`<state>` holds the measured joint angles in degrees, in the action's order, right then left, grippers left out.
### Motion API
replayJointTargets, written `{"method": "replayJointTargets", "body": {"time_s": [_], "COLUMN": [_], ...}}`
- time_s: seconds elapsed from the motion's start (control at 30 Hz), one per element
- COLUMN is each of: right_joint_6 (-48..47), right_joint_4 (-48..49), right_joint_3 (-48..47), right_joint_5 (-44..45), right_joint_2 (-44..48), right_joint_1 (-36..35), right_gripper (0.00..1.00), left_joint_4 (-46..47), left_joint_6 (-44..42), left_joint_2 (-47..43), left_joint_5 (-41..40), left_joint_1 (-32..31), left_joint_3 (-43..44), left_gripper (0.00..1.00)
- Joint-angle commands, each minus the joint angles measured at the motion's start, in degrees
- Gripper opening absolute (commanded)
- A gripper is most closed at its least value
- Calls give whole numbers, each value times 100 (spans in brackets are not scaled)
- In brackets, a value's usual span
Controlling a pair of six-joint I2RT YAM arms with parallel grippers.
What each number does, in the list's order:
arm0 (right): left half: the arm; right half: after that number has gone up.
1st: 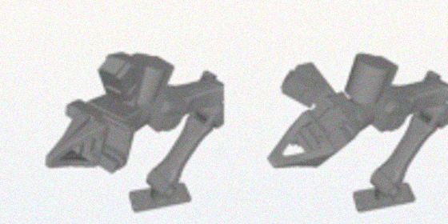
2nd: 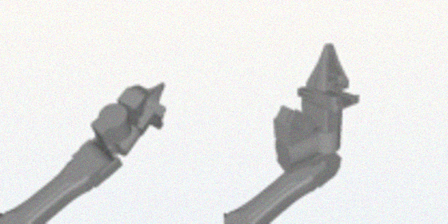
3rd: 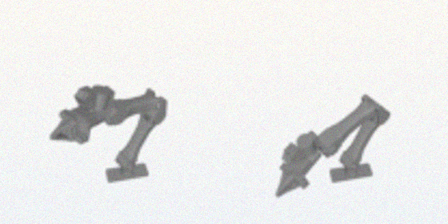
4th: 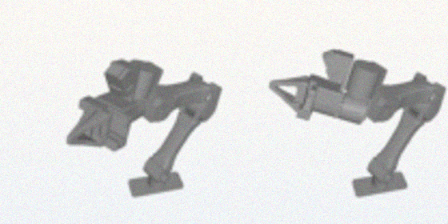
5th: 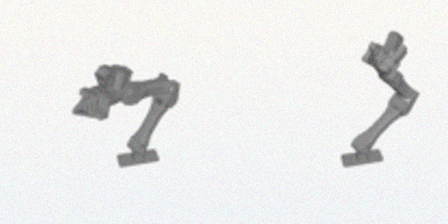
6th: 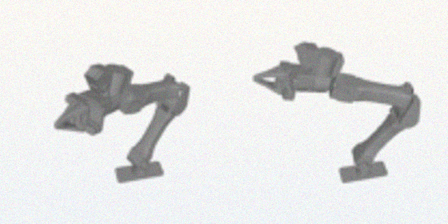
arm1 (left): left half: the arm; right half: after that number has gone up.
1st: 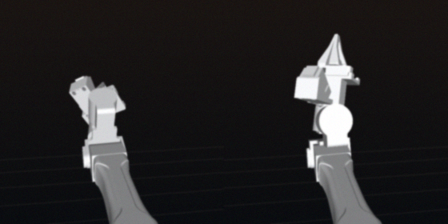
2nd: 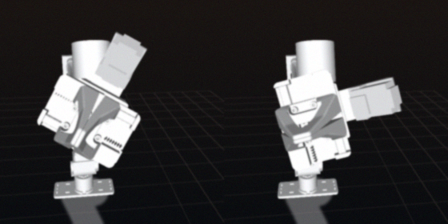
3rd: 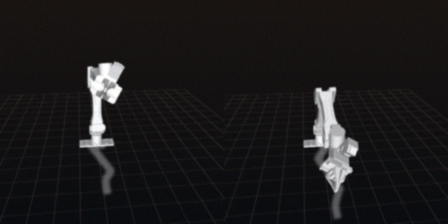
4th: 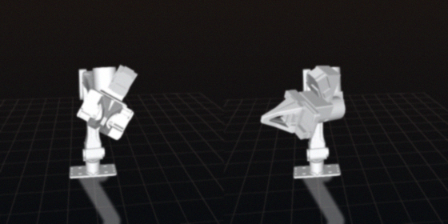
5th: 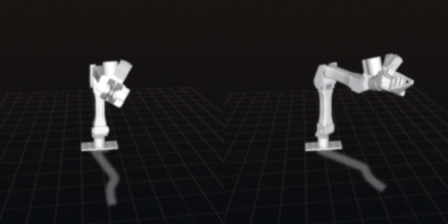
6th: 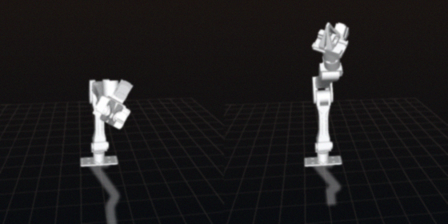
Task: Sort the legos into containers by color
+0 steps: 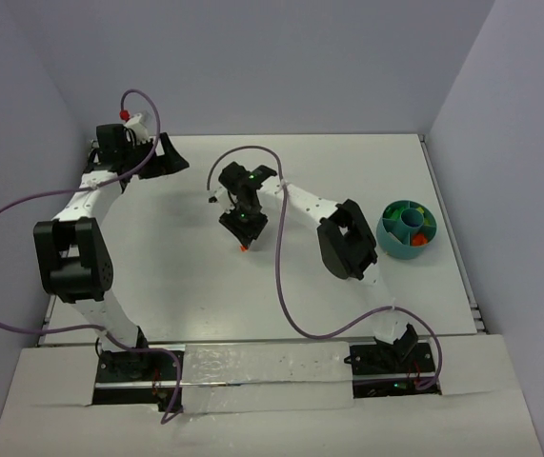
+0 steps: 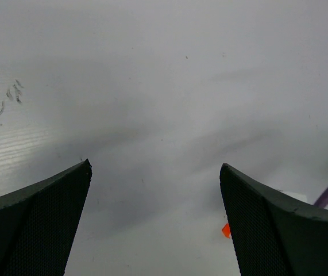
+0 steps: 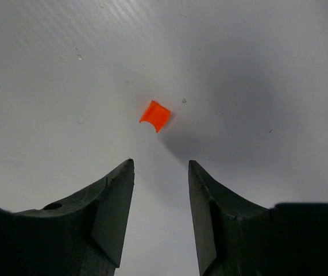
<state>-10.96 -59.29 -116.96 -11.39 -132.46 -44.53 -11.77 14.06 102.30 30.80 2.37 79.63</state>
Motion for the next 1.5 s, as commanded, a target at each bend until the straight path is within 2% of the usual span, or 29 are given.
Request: {"method": "replayJointTargets", "body": {"time_s": [0.0,0.27,0.37,0.53,0.9,1.1,1.37,1.47], "right_joint_6": [1117,1920,1988,2124,2284,2309,2310,2274], "right_joint_4": [255,305,320,304,358,394,409,383], "right_joint_3": [200,66,-83,-240,-404,-298,-177,-148], "right_joint_5": [475,739,618,585,502,830,1017,1018], "right_joint_2": [230,75,32,-175,-504,-593,-639,-638], "right_joint_1": [-117,-152,-152,-143,-99,-108,-143,-143], "right_gripper": [50,56,76,82,72,59,52,47], "left_joint_4": [-167,-72,-55,-88,-69,-44,-9,-9], "left_joint_6": [-202,-176,-135,-159,-167,-167,-185,-186], "left_joint_2": [-149,-435,-618,-800,-861,-864,-852,-817], "left_joint_5": [40,-46,-81,-163,-172,-174,-180,-162], "left_joint_1": [71,176,185,185,194,194,203,203], "left_joint_3": [-27,-452,-629,-757,-837,-879,-923,-897], "left_gripper": [99,99,99,99,99,99,99,99]}}
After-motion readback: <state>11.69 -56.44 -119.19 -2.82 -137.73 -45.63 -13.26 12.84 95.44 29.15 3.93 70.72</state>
